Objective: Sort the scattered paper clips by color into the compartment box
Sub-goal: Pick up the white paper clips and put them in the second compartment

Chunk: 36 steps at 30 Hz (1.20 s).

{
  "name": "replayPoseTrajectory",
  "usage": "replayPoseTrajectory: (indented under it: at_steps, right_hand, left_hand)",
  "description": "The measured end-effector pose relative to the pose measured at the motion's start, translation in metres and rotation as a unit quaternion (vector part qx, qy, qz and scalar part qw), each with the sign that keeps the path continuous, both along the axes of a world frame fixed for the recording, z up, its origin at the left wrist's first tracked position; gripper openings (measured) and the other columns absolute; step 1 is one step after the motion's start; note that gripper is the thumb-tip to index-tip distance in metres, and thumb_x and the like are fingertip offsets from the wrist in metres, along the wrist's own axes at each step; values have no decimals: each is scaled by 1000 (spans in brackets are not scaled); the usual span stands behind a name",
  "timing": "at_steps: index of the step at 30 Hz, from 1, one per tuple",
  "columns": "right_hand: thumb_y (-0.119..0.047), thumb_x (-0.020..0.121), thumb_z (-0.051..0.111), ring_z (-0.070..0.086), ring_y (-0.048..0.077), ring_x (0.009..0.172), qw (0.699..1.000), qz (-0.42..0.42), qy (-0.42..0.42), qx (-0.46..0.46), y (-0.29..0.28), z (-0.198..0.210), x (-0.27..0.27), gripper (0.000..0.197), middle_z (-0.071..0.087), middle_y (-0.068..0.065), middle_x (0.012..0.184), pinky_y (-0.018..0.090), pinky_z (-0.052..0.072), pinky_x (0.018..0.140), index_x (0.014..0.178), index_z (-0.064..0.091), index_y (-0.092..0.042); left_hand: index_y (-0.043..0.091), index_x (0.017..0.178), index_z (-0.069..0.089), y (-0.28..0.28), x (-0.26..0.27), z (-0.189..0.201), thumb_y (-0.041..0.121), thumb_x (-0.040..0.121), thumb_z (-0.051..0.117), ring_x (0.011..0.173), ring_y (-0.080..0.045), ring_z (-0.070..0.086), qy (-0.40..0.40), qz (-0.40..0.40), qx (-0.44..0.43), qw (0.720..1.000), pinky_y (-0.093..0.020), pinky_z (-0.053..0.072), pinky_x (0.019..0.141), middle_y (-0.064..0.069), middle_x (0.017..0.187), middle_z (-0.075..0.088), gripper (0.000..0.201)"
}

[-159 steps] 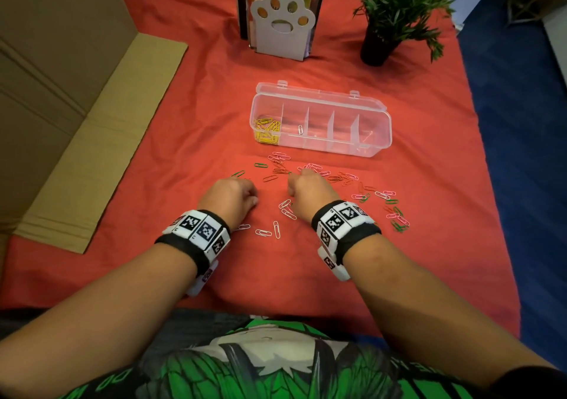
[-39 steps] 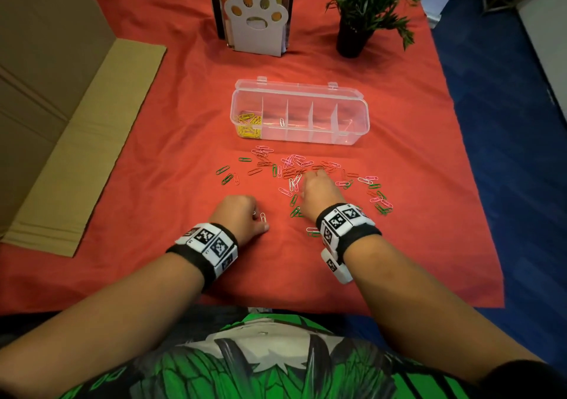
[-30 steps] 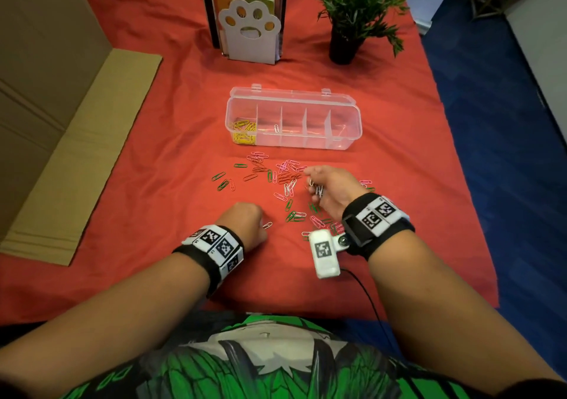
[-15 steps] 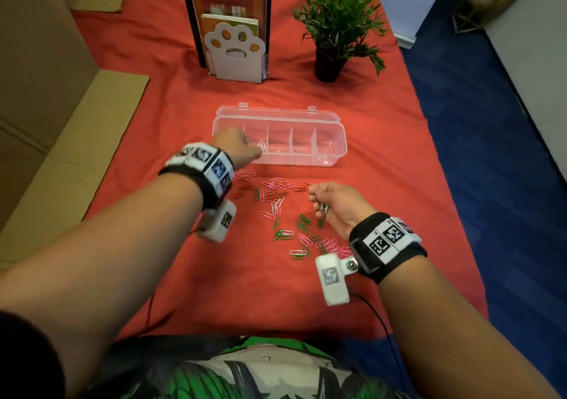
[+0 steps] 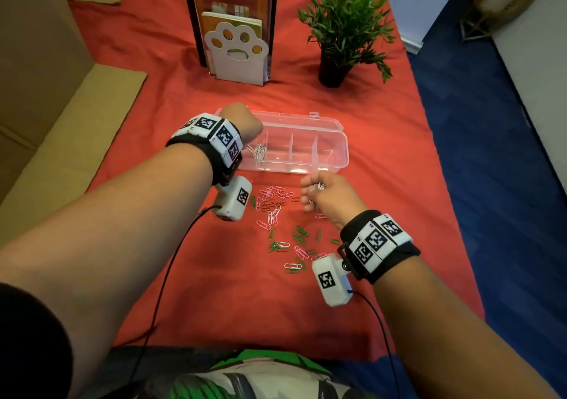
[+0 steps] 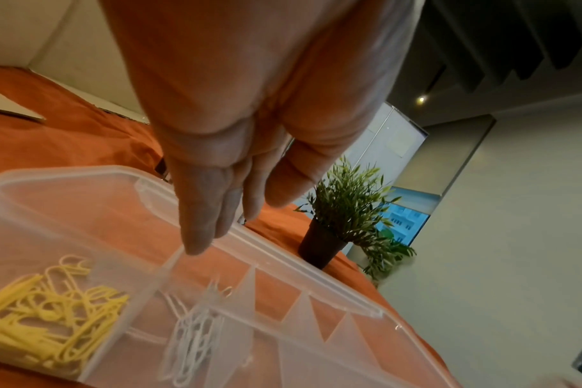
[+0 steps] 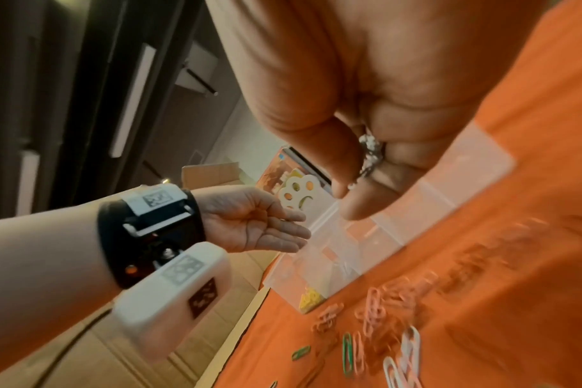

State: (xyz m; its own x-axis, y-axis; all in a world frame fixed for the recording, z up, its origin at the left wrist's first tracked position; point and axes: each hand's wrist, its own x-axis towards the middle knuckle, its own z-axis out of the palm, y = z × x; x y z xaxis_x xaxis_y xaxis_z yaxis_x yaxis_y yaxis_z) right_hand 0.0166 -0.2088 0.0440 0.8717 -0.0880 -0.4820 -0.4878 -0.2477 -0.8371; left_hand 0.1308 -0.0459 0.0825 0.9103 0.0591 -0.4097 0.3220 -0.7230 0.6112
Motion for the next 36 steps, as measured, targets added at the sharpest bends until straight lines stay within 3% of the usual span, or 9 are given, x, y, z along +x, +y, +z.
replayPoseTrajectory:
  at_steps: [6, 8, 10, 13, 17, 19, 23, 29, 36]
  right_hand:
    - [4, 90, 41, 59, 11, 64, 995, 9, -90, -34, 36, 25, 53, 29, 58, 1, 79, 23, 54, 65, 80, 53, -20]
    - [0, 90, 40, 61, 15, 73, 993, 27, -99, -49, 52, 26, 72, 24, 61, 6, 93, 30, 55, 74, 97, 57, -16]
    - [-4, 90, 39, 60, 22, 88, 989, 80, -84, -90, 66, 24, 84, 36, 61, 11, 112, 38, 51, 86, 122, 54, -12]
    - [4, 84, 37, 56, 28, 115, 987, 89, -63, -121, 68, 20, 89, 51, 55, 14, 131, 45, 46, 101, 131, 50, -11]
    - [11, 79, 39, 59, 28, 111, 987, 47, -72, -139, 35, 21, 73, 49, 63, 10, 114, 45, 50, 96, 120, 58, -8]
    - [12, 80, 37, 62, 25, 105, 981, 52, -75, -170, 17, 20, 54, 47, 66, 9, 104, 36, 49, 94, 113, 63, -8]
    - [-1, 89, 43, 61, 22, 105, 951, 111, -46, -287, -9, 11, 7, 35, 68, 8, 111, 18, 40, 84, 107, 70, -15]
    - [-7, 83, 52, 62, 31, 100, 912, 224, -40, -341, 1, -33, -24, 34, 68, 14, 103, 33, 48, 91, 107, 71, -23]
    - [-12, 84, 53, 46, 29, 103, 869, 299, -92, -384, 26, -42, -25, 42, 42, 3, 91, 40, 43, 89, 116, 63, -39]
  left_hand:
    - [8, 95, 68, 27, -21, -6, 3, 80, 47, 94, -36, 65, -63, 52, -84, 993, -43, 54, 85, -21, 101, 68, 26]
    - [7, 96, 67, 40, -39, -13, 3, 81, 49, 91, -34, 65, -83, 48, -59, 994, -36, 52, 83, -20, 98, 69, 24]
    - [8, 98, 68, 52, -58, -21, 4, 81, 53, 93, -29, 64, -91, 37, -25, 995, -30, 48, 84, -16, 100, 70, 23]
    - [9, 96, 69, 64, -83, -39, 6, 81, 57, 94, -28, 64, -76, 20, -7, 997, -27, 45, 82, -13, 97, 71, 19]
    - [12, 96, 70, 61, -102, -53, 12, 80, 63, 91, -24, 64, -49, -11, -6, 999, -21, 39, 74, -10, 95, 71, 17]
    - [14, 96, 72, 50, -107, -58, 14, 81, 63, 92, -23, 64, -47, -47, -5, 998, -19, 36, 72, -8, 96, 72, 18]
    - [17, 94, 73, 23, -109, -69, 17, 79, 65, 87, -26, 64, -38, -127, 14, 991, -22, 38, 70, -10, 87, 67, 17]
    - [19, 85, 70, -2, -113, -82, 28, 74, 71, 87, -28, 59, -60, -155, 64, 984, -26, 39, 72, -12, 96, 59, 14]
    - [11, 84, 63, 3, -123, -90, 21, 64, 79, 86, -30, 56, -59, -157, 75, 983, -29, 39, 72, -12, 93, 53, 27]
